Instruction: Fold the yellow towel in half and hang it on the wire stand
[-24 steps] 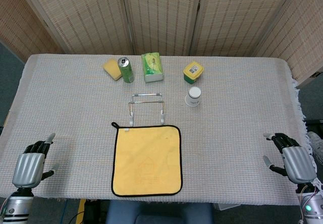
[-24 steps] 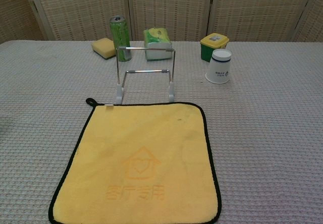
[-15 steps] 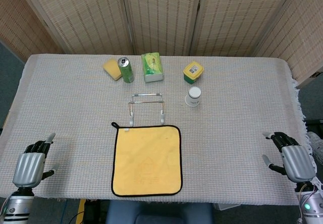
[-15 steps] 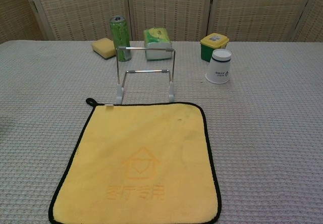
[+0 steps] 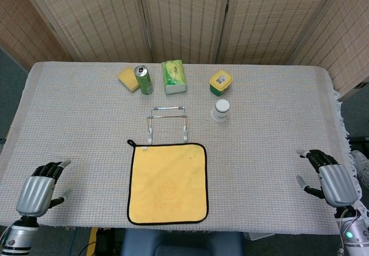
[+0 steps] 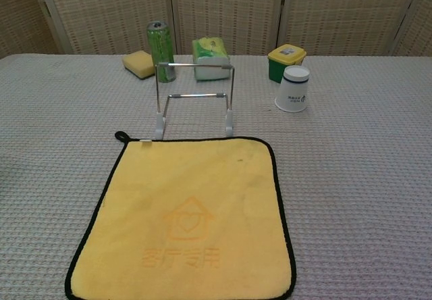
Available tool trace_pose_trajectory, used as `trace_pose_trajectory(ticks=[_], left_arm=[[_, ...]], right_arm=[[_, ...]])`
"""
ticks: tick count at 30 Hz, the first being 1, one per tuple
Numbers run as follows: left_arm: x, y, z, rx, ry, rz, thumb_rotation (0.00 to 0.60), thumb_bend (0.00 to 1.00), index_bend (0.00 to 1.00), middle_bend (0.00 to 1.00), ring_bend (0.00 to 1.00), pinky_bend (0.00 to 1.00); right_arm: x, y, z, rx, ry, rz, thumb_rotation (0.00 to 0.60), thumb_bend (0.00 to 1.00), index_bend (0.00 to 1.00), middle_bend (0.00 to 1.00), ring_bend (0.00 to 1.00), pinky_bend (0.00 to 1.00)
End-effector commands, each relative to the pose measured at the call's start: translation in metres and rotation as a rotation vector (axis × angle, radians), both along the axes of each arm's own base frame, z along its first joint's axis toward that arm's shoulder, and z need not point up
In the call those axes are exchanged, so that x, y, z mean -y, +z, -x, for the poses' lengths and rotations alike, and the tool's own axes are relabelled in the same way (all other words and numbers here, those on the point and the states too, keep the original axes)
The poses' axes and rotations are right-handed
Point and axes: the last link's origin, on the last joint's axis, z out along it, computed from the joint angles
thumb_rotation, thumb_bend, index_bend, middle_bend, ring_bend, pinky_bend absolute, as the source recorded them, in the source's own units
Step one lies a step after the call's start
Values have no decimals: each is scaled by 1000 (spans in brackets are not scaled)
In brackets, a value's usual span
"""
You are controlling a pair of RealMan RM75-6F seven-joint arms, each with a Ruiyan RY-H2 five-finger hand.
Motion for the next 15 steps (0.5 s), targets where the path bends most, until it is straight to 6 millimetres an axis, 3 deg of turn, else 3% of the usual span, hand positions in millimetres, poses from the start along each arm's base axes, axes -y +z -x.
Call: trace_pose_trajectory(ticks=[1, 7, 12, 15], left_arm=[[1, -4, -2, 11, -98, 55, 600, 264, 314, 365, 364, 333], [1, -17, -8, 28, -216, 159, 600, 265, 379, 468, 458, 368], [2, -32, -18, 13, -298, 273, 600, 265, 399, 592, 578, 651], [3, -41, -23, -1, -336, 340, 600, 264, 404, 680, 651, 756]], right_arm=[[0, -1, -3, 2, 7, -6, 600, 330, 221, 324, 256, 280], [2, -1, -7, -1, 18, -14, 600, 331, 226, 327, 261, 280], [5, -1, -9, -4, 25, -23, 600, 331, 226, 327, 263, 280], [6, -2, -11, -5, 31, -28, 600, 331, 226, 330, 269, 280]])
